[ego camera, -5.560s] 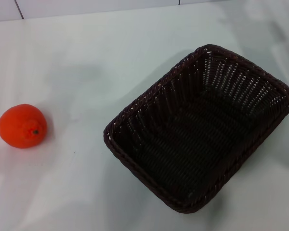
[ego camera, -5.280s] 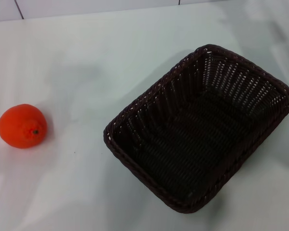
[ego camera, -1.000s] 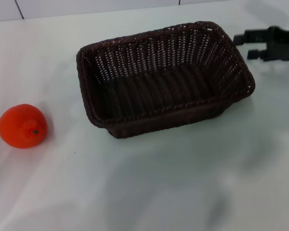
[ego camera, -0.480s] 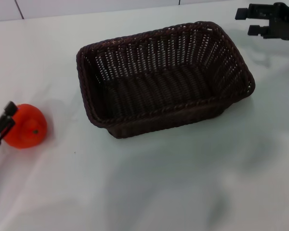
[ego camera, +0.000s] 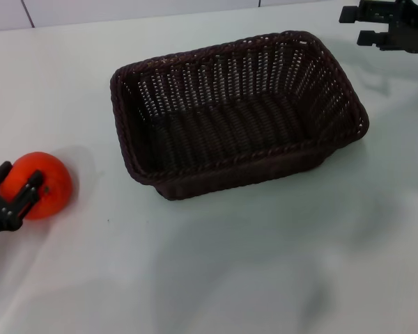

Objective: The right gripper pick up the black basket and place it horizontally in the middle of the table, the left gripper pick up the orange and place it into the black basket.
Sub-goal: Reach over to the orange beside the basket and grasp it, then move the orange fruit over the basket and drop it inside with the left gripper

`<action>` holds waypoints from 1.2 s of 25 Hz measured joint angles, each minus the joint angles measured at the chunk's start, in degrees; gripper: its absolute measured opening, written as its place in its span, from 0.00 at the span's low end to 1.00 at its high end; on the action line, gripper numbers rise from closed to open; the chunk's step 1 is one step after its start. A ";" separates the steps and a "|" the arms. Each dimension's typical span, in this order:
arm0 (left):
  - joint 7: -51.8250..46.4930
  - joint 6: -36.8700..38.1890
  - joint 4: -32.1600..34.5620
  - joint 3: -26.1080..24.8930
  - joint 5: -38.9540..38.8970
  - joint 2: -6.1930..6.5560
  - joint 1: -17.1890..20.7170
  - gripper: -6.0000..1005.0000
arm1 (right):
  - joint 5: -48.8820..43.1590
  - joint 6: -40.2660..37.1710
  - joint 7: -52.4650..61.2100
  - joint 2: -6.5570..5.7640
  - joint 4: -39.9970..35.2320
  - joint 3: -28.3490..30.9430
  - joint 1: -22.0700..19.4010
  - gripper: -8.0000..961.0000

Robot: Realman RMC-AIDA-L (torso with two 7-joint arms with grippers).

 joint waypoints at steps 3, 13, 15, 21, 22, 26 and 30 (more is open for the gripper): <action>-0.08 -0.07 -0.06 0.03 0.05 -0.01 -0.02 0.63 | 0.45 0.06 -0.11 0.00 0.00 -0.01 0.00 0.90; -0.02 -3.55 -0.08 0.48 0.16 0.04 -0.02 0.30 | 0.83 -0.14 -0.95 0.22 0.00 0.08 -0.10 0.90; -0.05 -6.60 -0.09 0.19 0.10 0.05 -0.07 0.29 | 1.79 -0.53 -1.48 0.37 0.02 0.11 -0.37 0.90; -1.80 -18.13 -0.17 -6.36 -0.49 -0.23 -1.62 0.27 | 4.93 -1.26 -4.59 1.14 0.94 0.11 -1.23 0.90; -2.56 -20.19 -0.14 -8.10 -0.54 -0.29 -2.32 0.26 | 4.99 -1.27 -4.78 1.24 0.94 0.11 -1.31 0.90; -4.70 -26.28 0.28 -11.14 -1.65 -0.39 -6.18 0.23 | 5.46 -1.31 -5.63 1.68 0.97 0.11 -1.69 0.90; -10.59 -26.43 1.70 -10.08 -1.82 -0.54 -12.54 0.20 | 6.84 -1.15 -6.33 1.98 0.97 0.12 -2.19 0.90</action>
